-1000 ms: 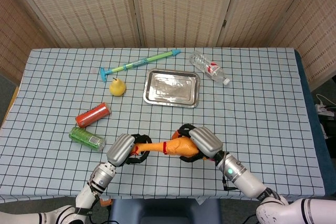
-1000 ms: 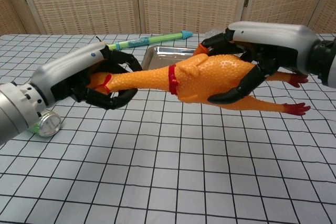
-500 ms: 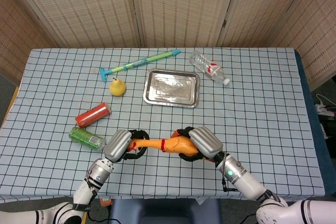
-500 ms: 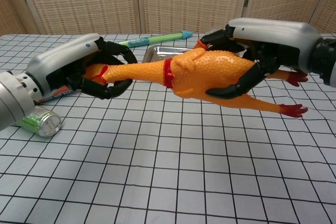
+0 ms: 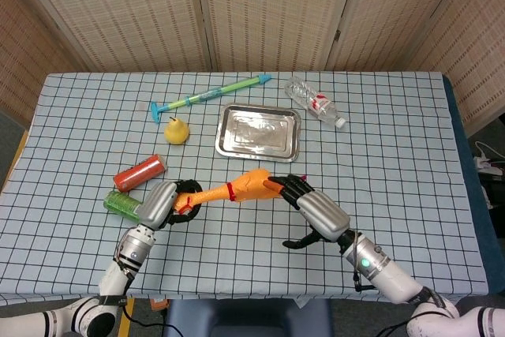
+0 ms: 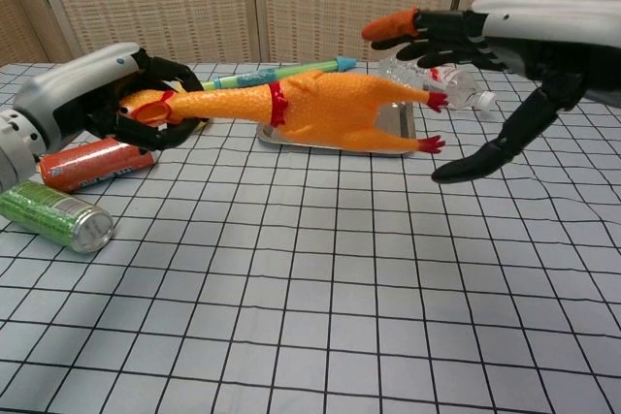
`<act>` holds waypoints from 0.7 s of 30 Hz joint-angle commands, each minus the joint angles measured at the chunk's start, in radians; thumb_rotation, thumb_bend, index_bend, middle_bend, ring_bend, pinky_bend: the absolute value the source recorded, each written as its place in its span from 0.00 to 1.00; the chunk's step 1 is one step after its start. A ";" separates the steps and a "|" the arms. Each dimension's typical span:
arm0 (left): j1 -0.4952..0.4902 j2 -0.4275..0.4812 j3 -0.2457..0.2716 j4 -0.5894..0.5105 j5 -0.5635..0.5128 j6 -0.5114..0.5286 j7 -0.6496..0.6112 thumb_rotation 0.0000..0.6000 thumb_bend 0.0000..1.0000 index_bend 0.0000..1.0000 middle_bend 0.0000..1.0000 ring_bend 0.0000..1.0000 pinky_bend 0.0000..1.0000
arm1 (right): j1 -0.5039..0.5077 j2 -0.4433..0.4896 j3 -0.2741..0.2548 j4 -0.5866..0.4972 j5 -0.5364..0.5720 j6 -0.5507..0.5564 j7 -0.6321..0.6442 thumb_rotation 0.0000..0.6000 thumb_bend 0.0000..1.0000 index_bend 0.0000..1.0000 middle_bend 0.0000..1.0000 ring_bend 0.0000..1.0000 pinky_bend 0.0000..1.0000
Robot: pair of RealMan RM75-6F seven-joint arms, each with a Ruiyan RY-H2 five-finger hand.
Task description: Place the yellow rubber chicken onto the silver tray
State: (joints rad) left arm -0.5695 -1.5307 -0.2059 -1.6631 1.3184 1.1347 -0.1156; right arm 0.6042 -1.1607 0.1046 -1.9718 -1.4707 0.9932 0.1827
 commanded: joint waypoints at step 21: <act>-0.265 -0.213 -0.169 0.626 -0.144 -0.320 -0.256 1.00 0.75 0.78 0.69 0.53 0.67 | -0.366 0.008 -0.131 0.292 -0.118 0.462 -0.220 1.00 0.03 0.00 0.00 0.00 0.00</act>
State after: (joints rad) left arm -0.7748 -1.6859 -0.3393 -1.1407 1.1871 0.8679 -0.3100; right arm 0.2469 -1.1456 -0.0218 -1.6910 -1.5915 1.4498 -0.0410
